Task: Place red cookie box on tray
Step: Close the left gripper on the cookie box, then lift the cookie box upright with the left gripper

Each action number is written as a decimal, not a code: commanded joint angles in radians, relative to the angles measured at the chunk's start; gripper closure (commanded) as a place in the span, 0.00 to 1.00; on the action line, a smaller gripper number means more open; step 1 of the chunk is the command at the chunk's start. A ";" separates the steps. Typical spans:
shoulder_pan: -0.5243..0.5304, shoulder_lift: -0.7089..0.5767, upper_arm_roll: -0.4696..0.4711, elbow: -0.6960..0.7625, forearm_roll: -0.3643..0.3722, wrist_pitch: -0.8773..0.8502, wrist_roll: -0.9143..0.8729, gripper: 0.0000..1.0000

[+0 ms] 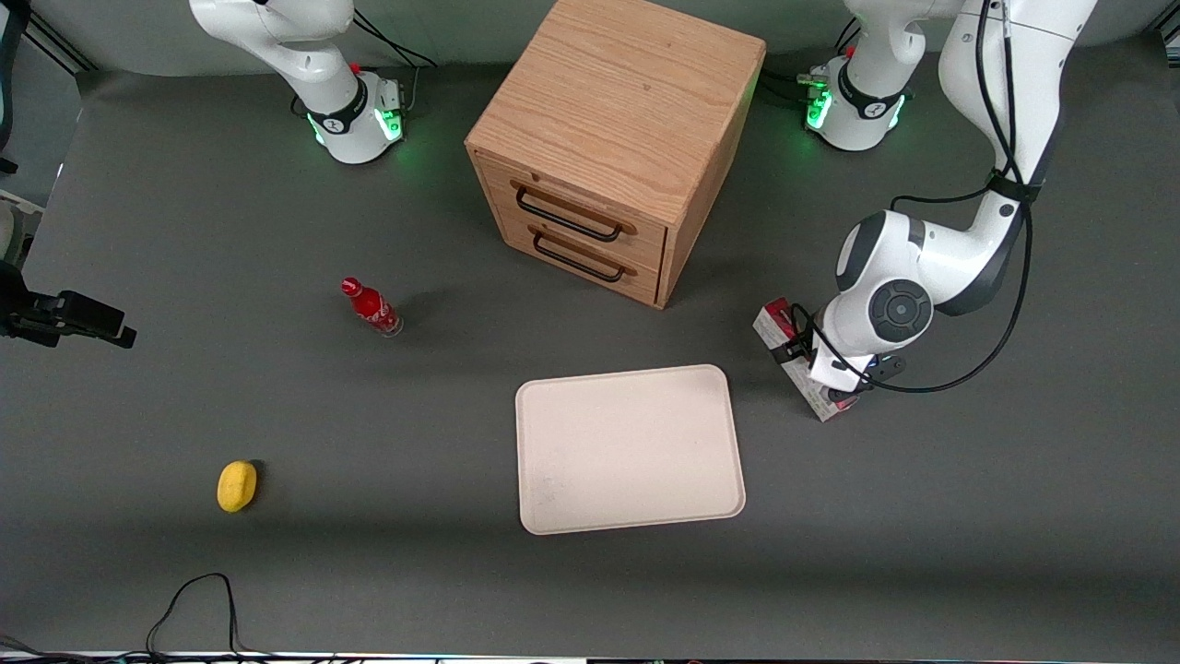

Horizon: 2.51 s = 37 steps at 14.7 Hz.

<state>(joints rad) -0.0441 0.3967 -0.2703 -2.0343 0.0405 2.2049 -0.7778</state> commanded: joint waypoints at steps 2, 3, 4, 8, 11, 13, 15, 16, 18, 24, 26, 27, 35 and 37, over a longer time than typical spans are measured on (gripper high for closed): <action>-0.002 0.005 0.020 -0.003 0.024 0.024 -0.014 0.00; -0.002 0.007 0.020 -0.001 0.024 0.024 -0.014 0.00; -0.003 0.007 0.020 -0.001 0.024 0.032 -0.014 0.01; -0.005 0.019 0.022 -0.001 0.024 0.070 -0.014 0.74; -0.011 0.019 0.022 -0.001 0.024 0.075 -0.017 1.00; -0.013 0.019 0.022 0.000 0.024 0.075 -0.017 1.00; -0.014 0.019 0.020 0.002 0.024 0.075 -0.015 1.00; -0.016 0.019 0.022 0.002 0.024 0.075 -0.015 1.00; -0.014 0.016 0.020 0.005 0.024 0.073 -0.015 1.00; -0.011 -0.061 0.020 0.037 0.024 -0.025 -0.003 1.00; -0.011 -0.104 0.019 0.087 0.024 -0.130 0.006 1.00; -0.011 -0.116 0.019 0.124 0.024 -0.189 0.017 1.00; -0.003 -0.164 0.019 0.589 0.001 -0.750 0.155 1.00; -0.002 -0.164 0.022 0.652 -0.025 -0.823 0.173 1.00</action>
<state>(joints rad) -0.0452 0.2145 -0.2532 -1.4719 0.0411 1.4630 -0.6374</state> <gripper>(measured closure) 0.965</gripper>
